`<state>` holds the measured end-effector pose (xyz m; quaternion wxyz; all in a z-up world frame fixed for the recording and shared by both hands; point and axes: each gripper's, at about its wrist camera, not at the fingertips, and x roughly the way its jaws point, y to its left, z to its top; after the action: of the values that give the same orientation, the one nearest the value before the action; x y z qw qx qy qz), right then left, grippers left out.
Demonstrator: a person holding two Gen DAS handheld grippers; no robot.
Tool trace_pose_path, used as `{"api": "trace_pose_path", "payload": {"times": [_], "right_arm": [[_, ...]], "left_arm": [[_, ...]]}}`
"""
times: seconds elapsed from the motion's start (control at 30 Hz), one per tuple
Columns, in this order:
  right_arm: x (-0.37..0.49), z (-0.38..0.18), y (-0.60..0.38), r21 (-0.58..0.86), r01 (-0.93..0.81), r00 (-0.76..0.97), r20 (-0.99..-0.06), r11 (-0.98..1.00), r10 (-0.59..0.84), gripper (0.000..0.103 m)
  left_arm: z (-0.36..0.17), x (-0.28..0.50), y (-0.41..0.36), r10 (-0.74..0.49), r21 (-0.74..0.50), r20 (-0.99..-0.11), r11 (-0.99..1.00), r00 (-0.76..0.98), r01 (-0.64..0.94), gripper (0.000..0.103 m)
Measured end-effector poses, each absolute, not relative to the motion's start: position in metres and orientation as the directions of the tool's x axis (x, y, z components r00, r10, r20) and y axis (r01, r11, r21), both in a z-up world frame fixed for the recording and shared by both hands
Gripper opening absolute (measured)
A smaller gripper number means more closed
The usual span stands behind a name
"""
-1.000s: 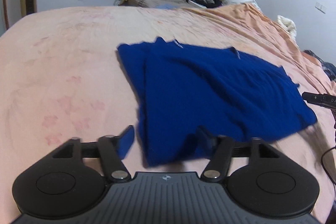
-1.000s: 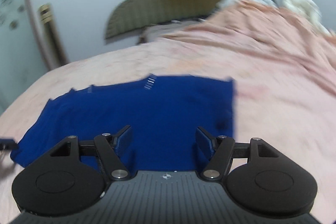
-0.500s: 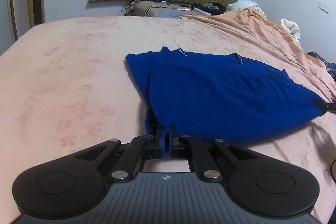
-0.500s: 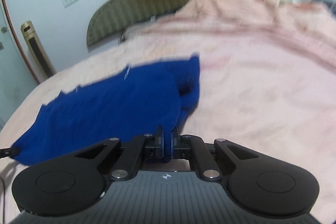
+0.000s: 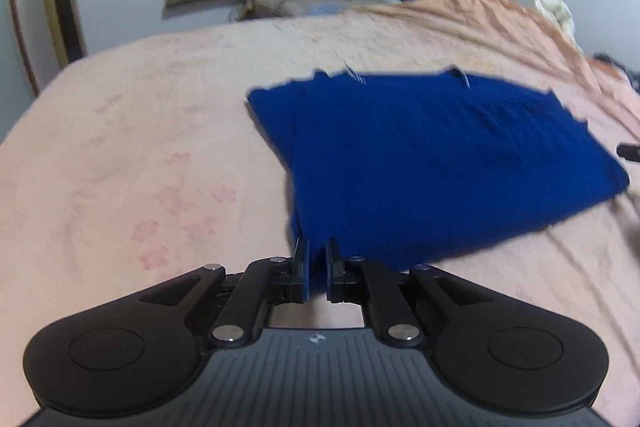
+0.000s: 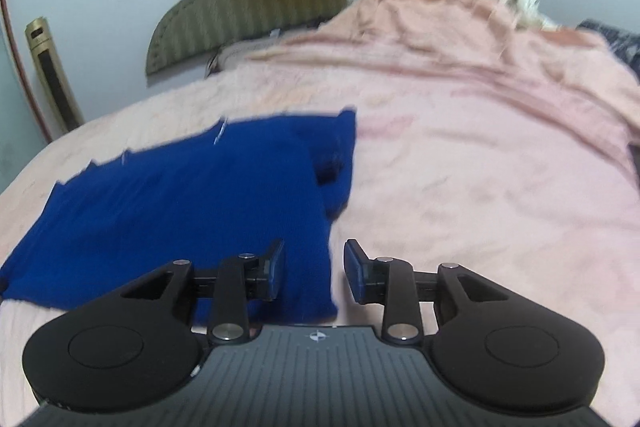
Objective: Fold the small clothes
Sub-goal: 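Lay the folded hem down and open both grippers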
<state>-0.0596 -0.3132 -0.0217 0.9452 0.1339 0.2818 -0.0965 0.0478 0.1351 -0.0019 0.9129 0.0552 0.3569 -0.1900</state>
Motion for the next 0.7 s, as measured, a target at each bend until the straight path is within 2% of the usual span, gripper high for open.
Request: {"api": "trace_pose_path", "payload": {"times": [0.13, 0.23, 0.3, 0.37, 0.5, 0.67, 0.7], "right_arm": [[-0.054, -0.012, -0.298, 0.204, 0.187, 0.850, -0.524, 0.961, -0.054, 0.042], [-0.043, -0.017, -0.273, 0.201, 0.110, 0.847, -0.531, 0.973, 0.014, 0.043], [-0.035, -0.024, -0.255, 0.198, 0.061, 0.834, -0.549, 0.978, 0.059, 0.044], [-0.029, -0.033, -0.238, 0.175, 0.015, 0.816, -0.572, 0.984, 0.089, 0.051], [-0.027, -0.045, -0.215, 0.044, -0.031, 0.781, -0.623, 0.999, 0.052, 0.056], [-0.024, -0.032, -0.211, 0.070, -0.017, 0.792, -0.608, 0.997, 0.056, 0.058], [-0.021, -0.029, -0.207, 0.086, -0.024, 0.801, -0.594, 0.996, 0.070, 0.058]], "left_arm": [[0.010, 0.057, 0.141, -0.338, -0.140, -0.618, 0.935, 0.709, 0.325, 0.008], [0.004, 0.071, 0.135, -0.347, -0.190, -0.635, 0.936, 0.690, 0.296, 0.008], [-0.006, 0.076, 0.124, -0.337, -0.164, -0.673, 0.936, 0.659, 0.311, 0.008], [-0.019, 0.075, 0.113, -0.297, -0.088, -0.725, 0.935, 0.621, 0.345, 0.008], [-0.020, 0.053, 0.111, -0.260, 0.029, -0.703, 0.920, 0.662, 0.392, 0.008], [0.006, 0.055, 0.105, -0.329, -0.044, -0.631, 0.920, 0.702, 0.391, 0.009], [0.007, 0.059, 0.099, -0.338, -0.055, -0.625, 0.919, 0.704, 0.391, 0.014]]}}
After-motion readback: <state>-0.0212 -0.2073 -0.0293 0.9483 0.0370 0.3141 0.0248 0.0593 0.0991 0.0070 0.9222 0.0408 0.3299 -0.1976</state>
